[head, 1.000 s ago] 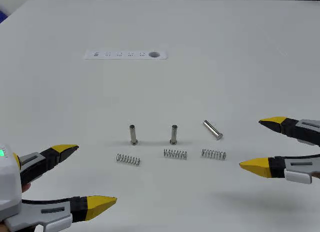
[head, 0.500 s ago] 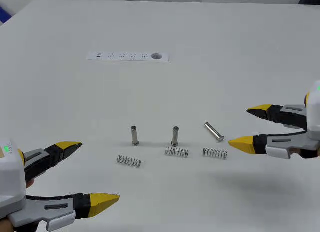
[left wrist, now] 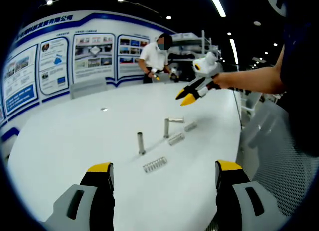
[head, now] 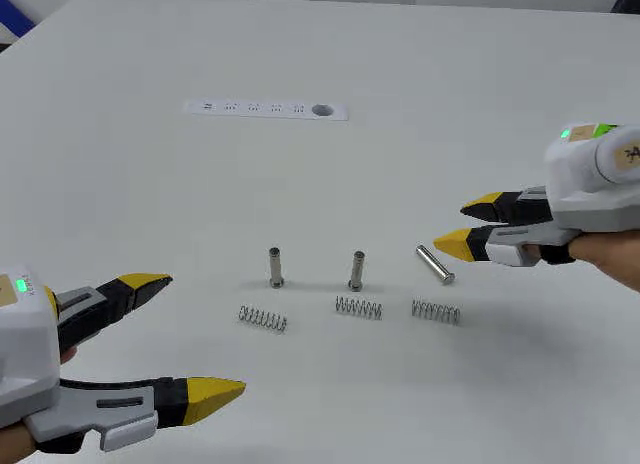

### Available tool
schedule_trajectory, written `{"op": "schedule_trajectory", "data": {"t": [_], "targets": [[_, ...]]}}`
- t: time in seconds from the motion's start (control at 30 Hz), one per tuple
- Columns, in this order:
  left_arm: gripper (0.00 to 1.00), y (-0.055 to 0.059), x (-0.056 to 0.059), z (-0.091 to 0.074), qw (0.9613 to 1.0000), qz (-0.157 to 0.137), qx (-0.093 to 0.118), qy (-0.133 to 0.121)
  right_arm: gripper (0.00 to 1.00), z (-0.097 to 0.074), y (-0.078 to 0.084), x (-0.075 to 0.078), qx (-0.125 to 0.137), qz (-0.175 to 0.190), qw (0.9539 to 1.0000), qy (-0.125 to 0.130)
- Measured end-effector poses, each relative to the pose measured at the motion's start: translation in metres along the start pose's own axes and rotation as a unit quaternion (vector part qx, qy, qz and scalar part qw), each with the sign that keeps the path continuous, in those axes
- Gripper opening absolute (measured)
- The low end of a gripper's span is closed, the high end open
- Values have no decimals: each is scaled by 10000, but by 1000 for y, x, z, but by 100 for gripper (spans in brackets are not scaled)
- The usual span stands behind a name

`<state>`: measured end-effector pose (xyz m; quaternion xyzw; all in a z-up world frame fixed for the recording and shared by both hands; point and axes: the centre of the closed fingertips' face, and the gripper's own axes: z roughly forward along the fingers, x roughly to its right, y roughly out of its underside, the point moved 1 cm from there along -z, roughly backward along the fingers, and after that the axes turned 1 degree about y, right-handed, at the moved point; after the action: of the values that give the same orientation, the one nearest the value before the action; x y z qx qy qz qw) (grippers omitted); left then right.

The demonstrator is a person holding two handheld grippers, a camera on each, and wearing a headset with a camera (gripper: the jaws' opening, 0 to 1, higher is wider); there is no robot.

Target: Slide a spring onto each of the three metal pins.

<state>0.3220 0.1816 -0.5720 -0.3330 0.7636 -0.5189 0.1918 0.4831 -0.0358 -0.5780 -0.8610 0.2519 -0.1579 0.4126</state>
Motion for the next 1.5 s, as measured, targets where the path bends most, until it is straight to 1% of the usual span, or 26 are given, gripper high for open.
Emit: {"op": "schedule_trajectory", "data": {"t": [0.07, 0.1, 0.17, 0.2, 0.23, 0.27, 0.33, 0.4, 0.47, 0.53, 0.57, 0.63, 0.73, 0.87, 1.03, 1.2, 1.27, 1.5], "targets": [[85, 0, 0, 0, 10000, -8, 8, -9, 31, 6, 1, 1, -105, 30, 9999, 33], [85, 0, 0, 0, 10000, -12, 12, -18, 30, 9, 3, 2, -222, 83, 9997, 84], [85, 0, 0, -1, 10000, -23, 17, -26, 29, 15, 4, 2, -286, 121, 9995, 95], [85, 0, 1, -1, 10000, -28, 22, -24, 28, 18, 9, 4, -444, 192, 9987, 155], [84, 0, 1, 0, 10000, -27, 22, -24, 26, 20, 10, 3, -484, 206, 9985, 156], [84, 0, 2, 0, 10000, -26, 22, -17, 26, 23, 13, 5, -607, 279, 9975, 228], [84, 0, 3, 1, 10000, -28, 25, -8, 23, 29, 15, 5, -675, 299, 9969, 273], [84, 1, 4, 1, 10000, -37, 29, 0, 21, 32, 19, 7, -825, 395, 9952, 356], [84, 0, 5, 2, 10000, -41, 29, 13, 20, 37, 21, 6, -899, 380, 9946, 348], [84, 1, 6, 3, 10000, -41, 13, 24, 20, 41, 25, 5, -1043, 404, 9930, 372], [84, 1, 6, 3, 10000, -45, 12, 28, 19, 43, 25, 5, -1051, 387, 9930, 366], [84, 1, 7, 3, 10000, -52, 13, 35, 18, 47, 29, 6, -1187, 460, 9910, 411], [83, 3, 6, 3, 10000, -62, 20, 32, 15, 50, 33, 8, -1320, 520, 9889, 443], [83, 3, 5, 3, 10000, -88, 34, 17, 14, 55, 38, 7, -1454, 615, 9865, 435], [83, 4, 4, 3, 9999, -119, 44, 0, 11, 59, 44, 9, -1635, 677, 9830, 493], [83, 6, 3, 2, 9999, -138, 36, -18, 10, 61, 49, 8, -1748, 687, 9811, 463], [83, 6, 2, 1, 9999, -145, 39, -29, 10, 61, 49, 7, -1743, 742, 9809, 449], [82, 5, 1, 2, 9999, -136, 37, -25, 9, 61, 49, 7, -1775, 761, 9804, 402]]}}
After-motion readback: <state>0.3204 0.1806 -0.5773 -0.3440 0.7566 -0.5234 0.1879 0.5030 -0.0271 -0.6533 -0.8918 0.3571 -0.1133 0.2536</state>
